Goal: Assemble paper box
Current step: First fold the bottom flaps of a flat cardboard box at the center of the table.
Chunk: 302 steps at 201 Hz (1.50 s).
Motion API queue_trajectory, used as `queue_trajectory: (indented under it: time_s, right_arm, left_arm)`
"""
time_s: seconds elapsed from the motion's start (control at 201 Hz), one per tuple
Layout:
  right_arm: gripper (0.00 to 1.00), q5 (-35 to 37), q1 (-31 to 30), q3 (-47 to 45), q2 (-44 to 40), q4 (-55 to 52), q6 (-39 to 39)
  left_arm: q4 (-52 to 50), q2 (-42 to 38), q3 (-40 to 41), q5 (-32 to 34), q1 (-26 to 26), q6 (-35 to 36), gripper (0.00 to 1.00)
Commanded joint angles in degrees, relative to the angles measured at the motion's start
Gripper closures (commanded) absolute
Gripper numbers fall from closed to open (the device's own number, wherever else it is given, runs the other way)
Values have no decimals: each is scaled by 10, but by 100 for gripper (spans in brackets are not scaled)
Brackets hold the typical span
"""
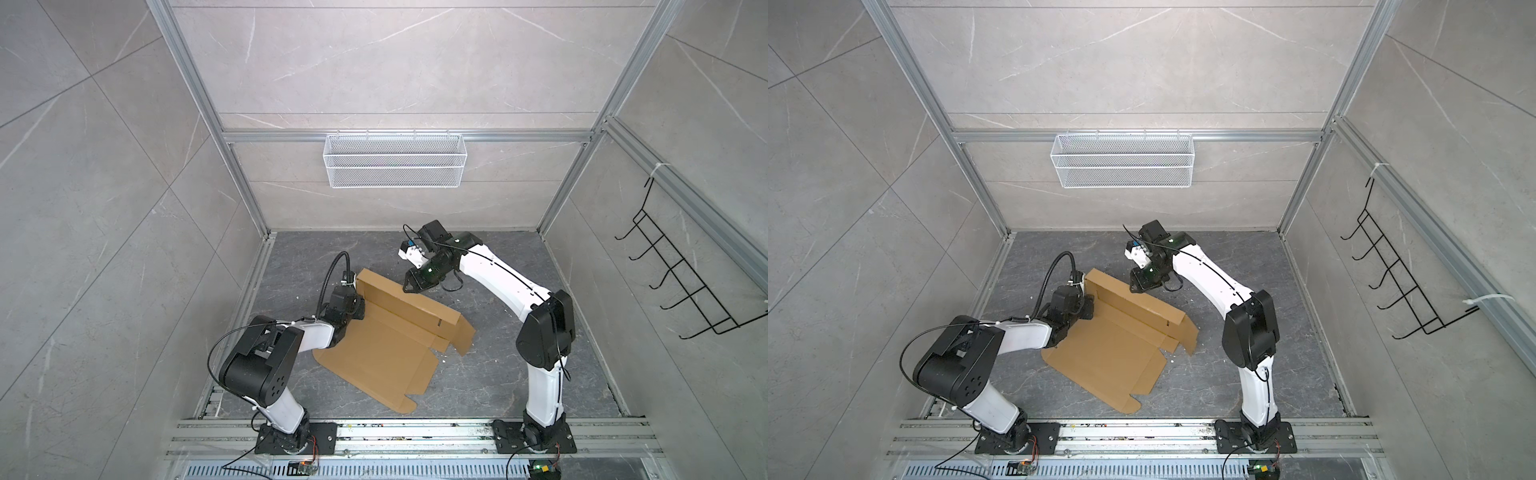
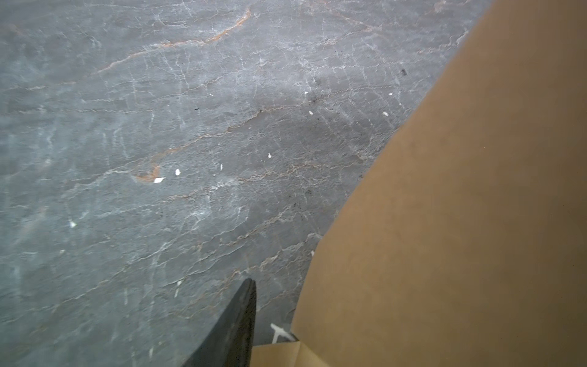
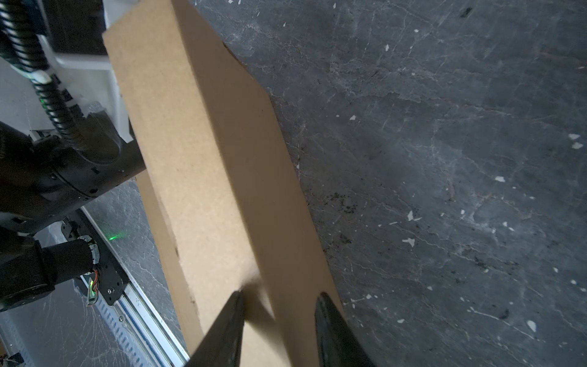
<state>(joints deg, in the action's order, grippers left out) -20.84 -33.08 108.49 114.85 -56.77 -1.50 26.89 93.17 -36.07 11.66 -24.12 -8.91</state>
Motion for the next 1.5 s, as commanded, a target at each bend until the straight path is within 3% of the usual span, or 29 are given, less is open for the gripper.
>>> queue_trajectory:
  time_s: [0.0,0.289,0.463,0.647,0.736,0.861,1.02,1.498]
  right_arm:
    - [61,15,-7,-22,8,-31,13]
    - [61,15,-8,-21,8,-31,13]
    - [62,15,-8,-20,9,-33,14]
    - [62,19,-9,-23,8,-33,15]
    - [62,20,-10,-24,10,-33,15]
    - [62,19,-11,-22,10,-33,15]
    - [61,14,-12,-18,11,-37,13]
    - [49,-24,-31,37,43,-55,-2]
  left_arm:
    - [9,-44,-32,19,-3,50,54]
    - [-7,-45,-73,-8,-2,71,53]
    - [9,-43,-52,3,2,71,53]
    - [7,-56,-62,-32,21,66,53]
    - [16,-43,-66,-51,23,66,57]
    - [30,-27,-65,-63,23,67,73]
    - [51,-24,-53,-70,23,79,83]
    - [102,-59,10,-70,22,90,90]
